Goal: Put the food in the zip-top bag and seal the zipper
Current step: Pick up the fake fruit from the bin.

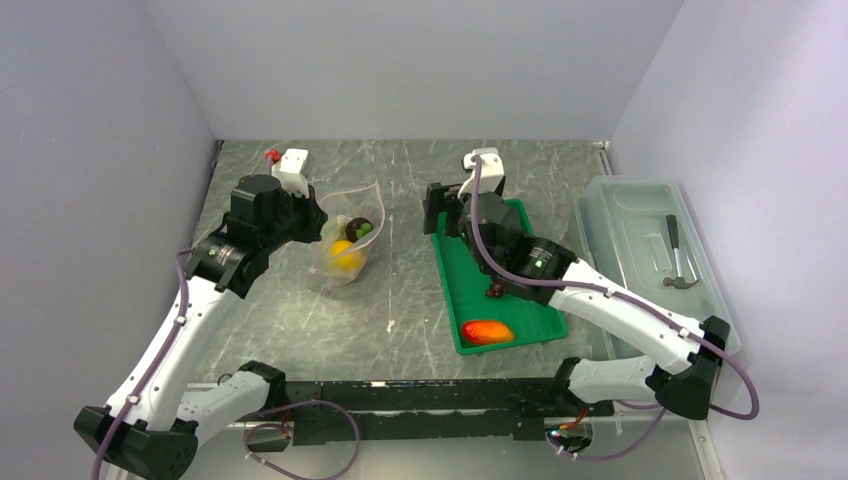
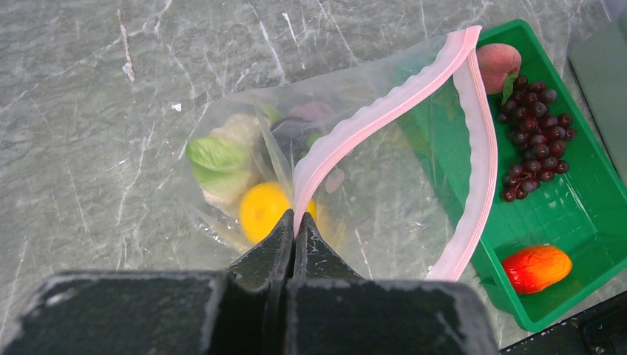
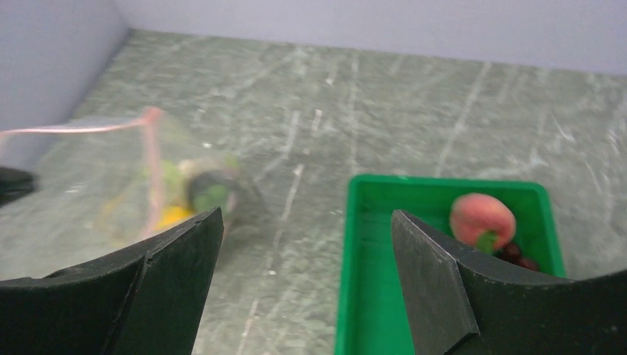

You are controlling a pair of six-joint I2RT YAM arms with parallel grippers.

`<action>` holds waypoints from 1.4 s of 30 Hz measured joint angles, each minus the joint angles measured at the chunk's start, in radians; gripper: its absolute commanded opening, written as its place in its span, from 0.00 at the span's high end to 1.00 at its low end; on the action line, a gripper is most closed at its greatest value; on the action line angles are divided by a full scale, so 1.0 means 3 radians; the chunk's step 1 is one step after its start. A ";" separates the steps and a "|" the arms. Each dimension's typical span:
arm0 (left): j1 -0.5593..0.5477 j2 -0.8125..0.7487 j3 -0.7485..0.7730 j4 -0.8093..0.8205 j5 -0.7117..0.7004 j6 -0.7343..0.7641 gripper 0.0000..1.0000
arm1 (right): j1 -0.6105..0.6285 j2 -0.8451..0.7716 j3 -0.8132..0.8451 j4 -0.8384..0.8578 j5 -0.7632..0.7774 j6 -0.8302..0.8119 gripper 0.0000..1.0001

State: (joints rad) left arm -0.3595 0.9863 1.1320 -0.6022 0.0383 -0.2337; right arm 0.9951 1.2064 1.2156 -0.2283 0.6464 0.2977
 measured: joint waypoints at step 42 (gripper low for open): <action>0.0000 0.0045 0.0000 0.0000 0.0003 0.0000 1.00 | -0.2087 0.1726 -0.0022 -0.0399 -0.1141 0.0003 0.00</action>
State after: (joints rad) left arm -0.3595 0.9997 1.1320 -0.6022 0.0391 -0.2337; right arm 0.3691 1.7241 1.2091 -0.3481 0.3042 0.2985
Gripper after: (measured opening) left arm 0.012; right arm 0.994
